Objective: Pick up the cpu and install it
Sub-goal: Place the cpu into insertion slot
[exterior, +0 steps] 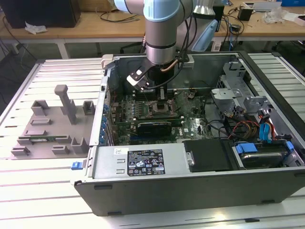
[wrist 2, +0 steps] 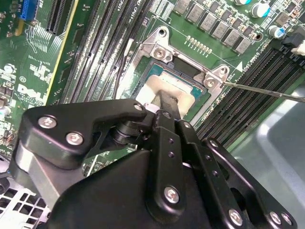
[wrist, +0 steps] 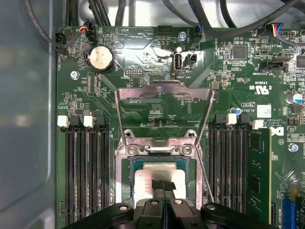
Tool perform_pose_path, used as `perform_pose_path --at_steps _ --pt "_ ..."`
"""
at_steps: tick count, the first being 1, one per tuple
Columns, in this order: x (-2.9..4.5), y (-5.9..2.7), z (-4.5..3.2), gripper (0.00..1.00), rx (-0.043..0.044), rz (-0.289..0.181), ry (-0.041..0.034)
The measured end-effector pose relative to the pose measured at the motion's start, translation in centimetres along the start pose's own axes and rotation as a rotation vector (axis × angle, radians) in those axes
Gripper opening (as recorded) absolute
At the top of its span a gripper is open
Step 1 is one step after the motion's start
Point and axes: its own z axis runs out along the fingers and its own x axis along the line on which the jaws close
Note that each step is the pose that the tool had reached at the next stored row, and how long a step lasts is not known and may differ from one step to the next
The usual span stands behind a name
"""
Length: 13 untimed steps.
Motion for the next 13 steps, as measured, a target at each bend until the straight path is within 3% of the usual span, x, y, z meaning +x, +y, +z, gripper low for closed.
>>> perform_pose_path --at_steps 9,13 --pt "0.05 0.03 -0.12 0.11 -0.002 0.0 0.0033" --pt "-0.01 0.05 -1.45 0.11 -0.0008 0.0 0.0011"
